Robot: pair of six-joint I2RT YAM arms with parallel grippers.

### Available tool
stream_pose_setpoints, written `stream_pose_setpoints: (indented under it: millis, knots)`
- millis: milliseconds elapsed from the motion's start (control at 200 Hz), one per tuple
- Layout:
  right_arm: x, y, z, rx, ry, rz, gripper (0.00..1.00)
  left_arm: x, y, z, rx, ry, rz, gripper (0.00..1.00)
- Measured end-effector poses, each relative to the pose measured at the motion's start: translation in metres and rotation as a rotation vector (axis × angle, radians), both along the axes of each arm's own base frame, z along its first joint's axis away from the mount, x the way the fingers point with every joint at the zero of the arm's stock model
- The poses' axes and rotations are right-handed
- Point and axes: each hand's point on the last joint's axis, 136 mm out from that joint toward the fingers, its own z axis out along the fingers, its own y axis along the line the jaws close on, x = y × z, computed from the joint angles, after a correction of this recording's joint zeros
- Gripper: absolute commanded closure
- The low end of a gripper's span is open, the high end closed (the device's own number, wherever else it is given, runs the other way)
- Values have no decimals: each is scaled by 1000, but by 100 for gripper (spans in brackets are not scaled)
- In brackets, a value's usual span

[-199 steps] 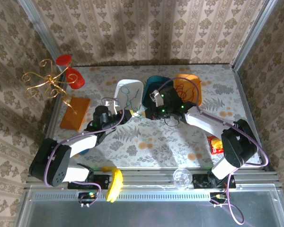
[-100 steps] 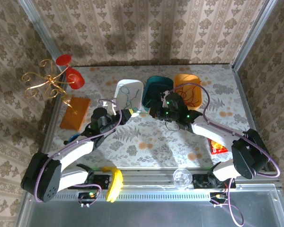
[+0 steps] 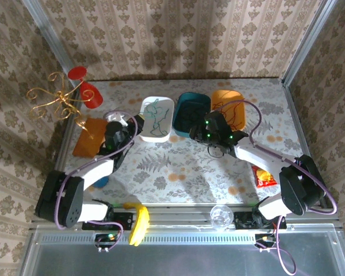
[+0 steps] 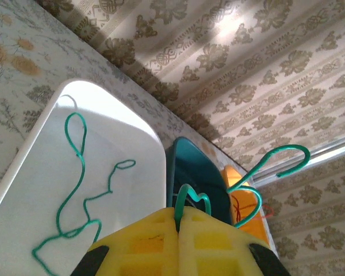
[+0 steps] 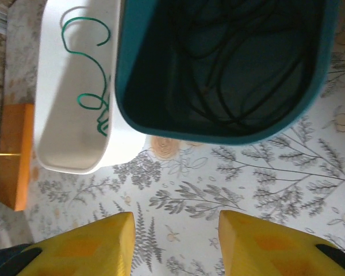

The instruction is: Untangle the cables

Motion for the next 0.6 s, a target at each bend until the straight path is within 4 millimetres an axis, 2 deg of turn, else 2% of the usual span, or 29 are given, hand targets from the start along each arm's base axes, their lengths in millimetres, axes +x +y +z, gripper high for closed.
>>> stream_pose_setpoints:
  millis: [100, 170, 265, 315, 365, 420, 600]
  knots:
    - [-6, -7, 2, -29, -9, -3, 56, 18, -4, -7, -13, 1, 16, 100]
    - [-11, -12, 7, -41, -20, -5, 56, 27, -5, -22, -19, 25, 37, 99]
    - [-18, -20, 13, -52, -40, -8, 56, 34, -6, -46, -8, 71, 57, 62]
    - [-22, -25, 15, -64, -54, -12, 56, 39, -11, -55, 4, 89, 56, 38]
    - [-27, -30, 17, -72, -62, -17, 56, 43, -16, -57, 9, 93, 52, 24]
    - [-32, -38, 19, -86, -72, -27, 55, 48, -22, -52, 15, 80, 45, 1]
    - [-41, -58, 34, -133, -131, -69, 54, 56, -47, -18, 74, -6, -5, 0]
